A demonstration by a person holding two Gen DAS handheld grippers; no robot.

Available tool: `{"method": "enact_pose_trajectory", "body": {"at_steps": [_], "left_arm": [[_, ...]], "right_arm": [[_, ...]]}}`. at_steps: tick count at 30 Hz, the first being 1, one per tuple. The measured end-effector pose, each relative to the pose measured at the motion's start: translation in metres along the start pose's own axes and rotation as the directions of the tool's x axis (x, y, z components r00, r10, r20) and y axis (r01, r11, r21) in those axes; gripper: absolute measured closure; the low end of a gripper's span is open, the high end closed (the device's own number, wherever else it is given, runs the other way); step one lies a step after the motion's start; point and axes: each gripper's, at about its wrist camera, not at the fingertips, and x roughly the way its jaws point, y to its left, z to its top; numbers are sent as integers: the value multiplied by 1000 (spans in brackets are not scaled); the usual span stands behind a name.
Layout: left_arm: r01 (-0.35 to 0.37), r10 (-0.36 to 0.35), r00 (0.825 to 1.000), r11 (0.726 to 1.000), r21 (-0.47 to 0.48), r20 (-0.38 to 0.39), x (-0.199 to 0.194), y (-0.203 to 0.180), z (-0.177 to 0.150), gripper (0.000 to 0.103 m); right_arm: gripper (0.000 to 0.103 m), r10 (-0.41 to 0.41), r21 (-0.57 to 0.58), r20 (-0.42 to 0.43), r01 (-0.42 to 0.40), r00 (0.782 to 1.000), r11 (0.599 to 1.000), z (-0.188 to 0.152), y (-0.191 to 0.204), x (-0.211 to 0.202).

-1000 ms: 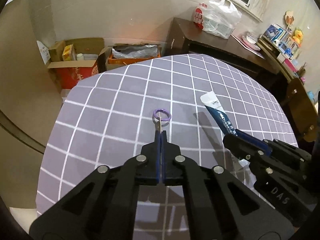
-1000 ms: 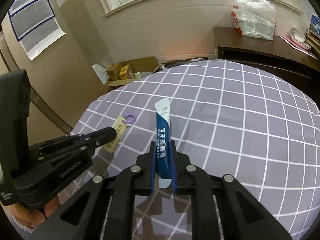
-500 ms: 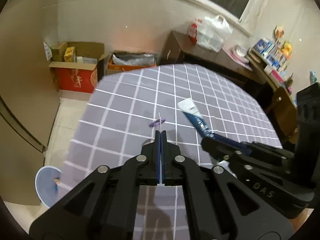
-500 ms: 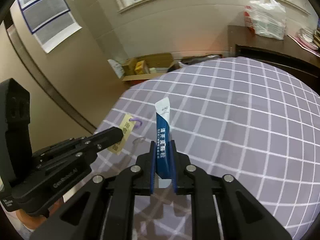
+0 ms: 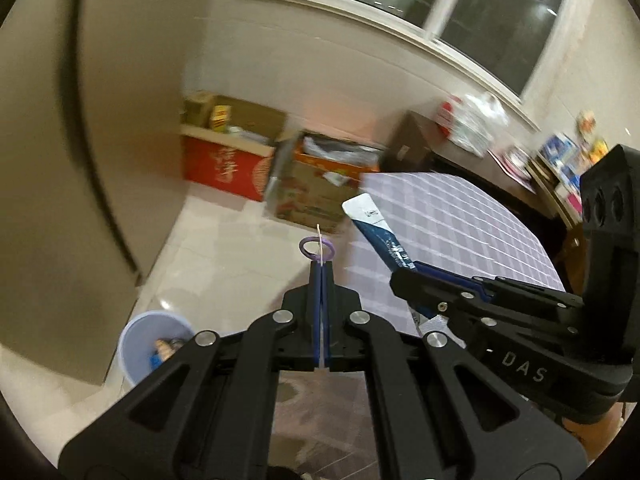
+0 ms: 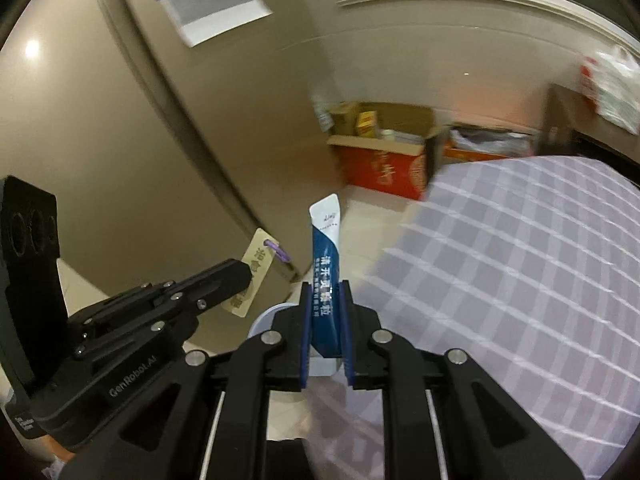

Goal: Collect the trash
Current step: 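Carry the tube and tag over the blue bin, open the right tool then the left tool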

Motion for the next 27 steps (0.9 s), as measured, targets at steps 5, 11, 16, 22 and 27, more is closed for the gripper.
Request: {"method": "enact_pose_trajectory", "body": {"at_steps": [5, 11, 16, 22, 27], "left_arm": [[-90, 90, 996, 992, -89, -3, -19, 80, -14, 103], [-211, 206, 977, 965, -158, -49, -21, 158, -32, 103], [-285, 270, 958, 939, -193, -98, -12, 201, -46, 103], [-314, 282, 945, 923, -223, -164, 4, 233, -61, 103], [-305, 260, 943, 926, -223, -209, 24, 240, -67, 103]], "right_arm": [[90, 55, -60, -60, -59, 997, 996, -1, 66, 46], [90, 92, -102, -139, -107, 986, 989, -4, 129, 116], [77, 118, -97, -173, -137, 978, 986, -12, 157, 170], [53, 60, -118, -200, -85, 978, 989, -28, 168, 209], [48, 5, -135, -204, -33, 979, 990, -36, 165, 214]]}}
